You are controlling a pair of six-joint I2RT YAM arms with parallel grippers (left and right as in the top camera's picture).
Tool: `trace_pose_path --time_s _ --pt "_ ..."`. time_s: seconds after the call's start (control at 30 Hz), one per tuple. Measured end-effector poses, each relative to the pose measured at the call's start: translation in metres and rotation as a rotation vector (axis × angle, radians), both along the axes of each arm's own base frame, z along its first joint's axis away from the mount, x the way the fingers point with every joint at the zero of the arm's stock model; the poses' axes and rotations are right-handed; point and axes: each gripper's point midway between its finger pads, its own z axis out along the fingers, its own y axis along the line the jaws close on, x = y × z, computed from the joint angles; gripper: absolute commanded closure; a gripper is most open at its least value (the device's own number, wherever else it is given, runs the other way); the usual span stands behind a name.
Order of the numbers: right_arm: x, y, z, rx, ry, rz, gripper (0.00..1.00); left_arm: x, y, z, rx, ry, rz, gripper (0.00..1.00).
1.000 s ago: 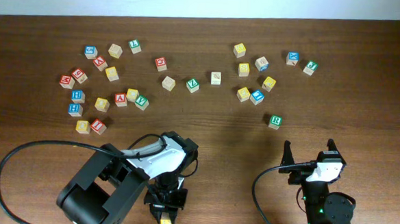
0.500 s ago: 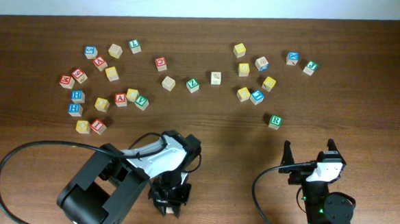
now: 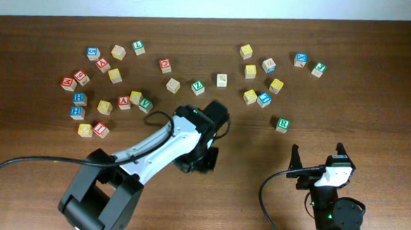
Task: Spell out RSS
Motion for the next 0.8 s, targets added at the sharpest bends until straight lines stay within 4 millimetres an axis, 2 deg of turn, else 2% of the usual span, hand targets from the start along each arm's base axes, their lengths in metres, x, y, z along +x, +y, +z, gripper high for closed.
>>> trace_pose_path --time_s 0.1,0.2,0.3,0.37,0.53,0.67,0.8 --pt "0.0 0.0 0.0 0.001 0.0 0.0 0.02 0.033 -0.018 0.001 -0.066 -0.14 0.01 0.79" --pt "0.0 0.0 0.0 0.001 0.0 0.0 0.02 0.075 -0.035 0.01 -0.119 -0.327 0.061 0.81" --pt "0.0 0.0 0.0 0.0 0.0 0.0 0.02 0.1 -0.041 0.018 -0.14 -0.444 0.09 0.84" --pt "0.0 0.0 0.0 0.0 0.0 0.0 0.02 0.114 -0.042 0.023 -0.142 -0.513 0.109 0.79" --pt "0.0 0.0 0.0 0.0 0.0 0.0 0.02 0.131 -0.039 0.016 -0.13 -0.61 0.143 0.73" --pt "0.0 0.0 0.0 0.0 0.0 0.0 0.02 0.146 -0.035 -0.006 -0.075 -0.659 0.165 0.68" --pt "0.0 0.0 0.0 0.0 0.0 0.0 0.02 0.16 -0.038 -0.023 -0.072 -0.711 0.184 0.67"
